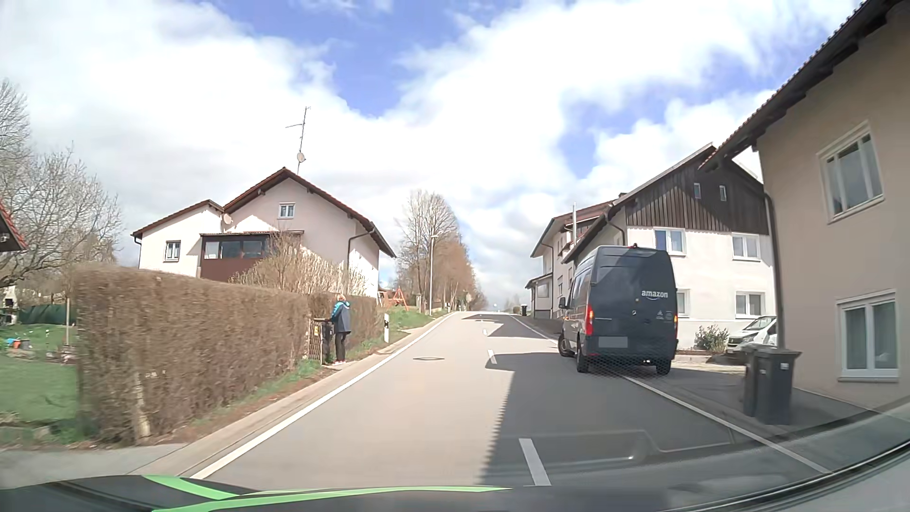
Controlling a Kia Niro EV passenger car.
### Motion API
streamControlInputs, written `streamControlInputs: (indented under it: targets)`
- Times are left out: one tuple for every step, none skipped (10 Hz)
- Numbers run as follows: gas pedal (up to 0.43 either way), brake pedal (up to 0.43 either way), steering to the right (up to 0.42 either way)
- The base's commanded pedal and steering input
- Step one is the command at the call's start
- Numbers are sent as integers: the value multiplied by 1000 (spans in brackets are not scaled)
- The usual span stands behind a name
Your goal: Follow the waypoints while adhering to traffic rules and regulations
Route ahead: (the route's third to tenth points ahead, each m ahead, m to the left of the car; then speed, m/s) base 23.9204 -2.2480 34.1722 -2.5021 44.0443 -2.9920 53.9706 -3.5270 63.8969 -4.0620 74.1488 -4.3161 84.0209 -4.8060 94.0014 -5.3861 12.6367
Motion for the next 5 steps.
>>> streamControlInputs:
  targets:
    - [220, 0, 19]
    - [220, 0, 20]
    - [220, 0, 21]
    - [228, 0, 20]
    - [240, 0, 20]
